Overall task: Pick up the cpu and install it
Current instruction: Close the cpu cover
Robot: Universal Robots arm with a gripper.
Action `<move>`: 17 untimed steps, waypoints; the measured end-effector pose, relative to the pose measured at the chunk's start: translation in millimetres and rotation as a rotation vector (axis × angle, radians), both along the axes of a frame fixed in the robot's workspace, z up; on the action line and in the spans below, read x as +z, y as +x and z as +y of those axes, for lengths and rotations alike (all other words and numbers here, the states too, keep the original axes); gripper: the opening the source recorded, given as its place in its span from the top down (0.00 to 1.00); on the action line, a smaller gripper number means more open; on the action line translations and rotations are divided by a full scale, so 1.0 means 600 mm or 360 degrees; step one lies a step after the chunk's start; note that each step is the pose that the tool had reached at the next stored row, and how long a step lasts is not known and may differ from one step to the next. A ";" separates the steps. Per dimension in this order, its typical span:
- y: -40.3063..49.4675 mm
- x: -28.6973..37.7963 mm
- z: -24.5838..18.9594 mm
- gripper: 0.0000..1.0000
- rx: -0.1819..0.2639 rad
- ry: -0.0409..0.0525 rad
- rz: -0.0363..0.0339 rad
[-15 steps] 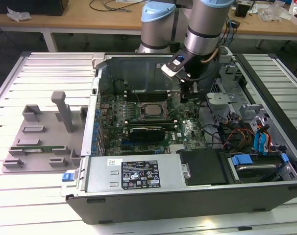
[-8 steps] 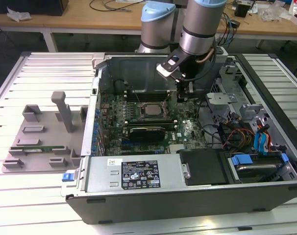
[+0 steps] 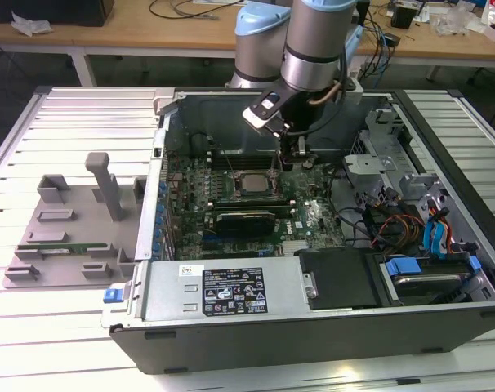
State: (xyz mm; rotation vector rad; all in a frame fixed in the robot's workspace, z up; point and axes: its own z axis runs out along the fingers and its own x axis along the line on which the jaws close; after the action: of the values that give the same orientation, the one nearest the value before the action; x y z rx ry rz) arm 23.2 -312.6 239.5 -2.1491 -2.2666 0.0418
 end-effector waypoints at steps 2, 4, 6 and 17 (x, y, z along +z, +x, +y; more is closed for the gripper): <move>-0.004 0.000 0.0000 0.89 0.0000 0.0000 0.0000; -0.005 0.000 0.0000 0.89 0.0000 0.0000 0.0000; -0.007 0.000 0.0000 0.89 0.0000 0.0000 0.0000; -0.029 -0.003 0.0000 0.89 0.0000 0.0000 0.0000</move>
State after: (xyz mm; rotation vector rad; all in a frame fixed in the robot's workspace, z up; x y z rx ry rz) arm 6.0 -312.6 237.7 -2.1490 -2.2667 0.0417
